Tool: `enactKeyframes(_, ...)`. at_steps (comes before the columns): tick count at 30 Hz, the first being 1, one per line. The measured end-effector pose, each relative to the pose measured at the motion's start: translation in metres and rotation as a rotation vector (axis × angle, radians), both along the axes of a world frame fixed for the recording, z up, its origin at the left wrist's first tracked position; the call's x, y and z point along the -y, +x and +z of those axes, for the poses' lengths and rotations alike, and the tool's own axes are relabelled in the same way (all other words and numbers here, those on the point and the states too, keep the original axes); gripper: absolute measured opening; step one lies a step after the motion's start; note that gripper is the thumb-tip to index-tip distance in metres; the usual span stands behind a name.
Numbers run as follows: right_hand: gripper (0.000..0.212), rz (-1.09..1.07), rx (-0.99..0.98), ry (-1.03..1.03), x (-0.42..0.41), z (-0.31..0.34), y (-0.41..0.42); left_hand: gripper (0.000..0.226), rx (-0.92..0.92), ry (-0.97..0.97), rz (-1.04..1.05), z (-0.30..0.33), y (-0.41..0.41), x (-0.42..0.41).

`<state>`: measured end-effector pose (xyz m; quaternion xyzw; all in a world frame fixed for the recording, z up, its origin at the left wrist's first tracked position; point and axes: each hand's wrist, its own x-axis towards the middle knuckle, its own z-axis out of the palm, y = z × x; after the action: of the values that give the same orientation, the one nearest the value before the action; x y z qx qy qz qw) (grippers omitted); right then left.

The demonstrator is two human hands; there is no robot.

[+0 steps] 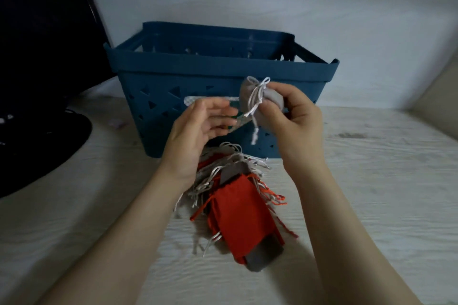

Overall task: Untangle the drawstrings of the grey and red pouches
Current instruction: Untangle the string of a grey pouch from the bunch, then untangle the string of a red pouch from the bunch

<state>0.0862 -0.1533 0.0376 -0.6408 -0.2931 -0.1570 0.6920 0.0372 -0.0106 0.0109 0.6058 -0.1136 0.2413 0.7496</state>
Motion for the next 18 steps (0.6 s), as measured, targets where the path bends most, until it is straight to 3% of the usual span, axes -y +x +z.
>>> enactKeyframes(8, 0.03, -0.052, 0.213, -0.086, -0.027, 0.079, 0.018, 0.033, -0.054, -0.028, 0.156, 0.01, 0.0, -0.022)
enactKeyframes(14, 0.035, -0.307, 0.321, -0.46, -0.047, 0.082, 0.053, 0.035, -0.106, -0.017, 0.191, 0.007, 0.002, -0.025)
enactKeyframes(18, 0.035, -0.401, 0.391, -0.33, -0.053, 0.098, 0.052, 0.034, -0.128, 0.041, 0.189, 0.004, 0.002, -0.021)
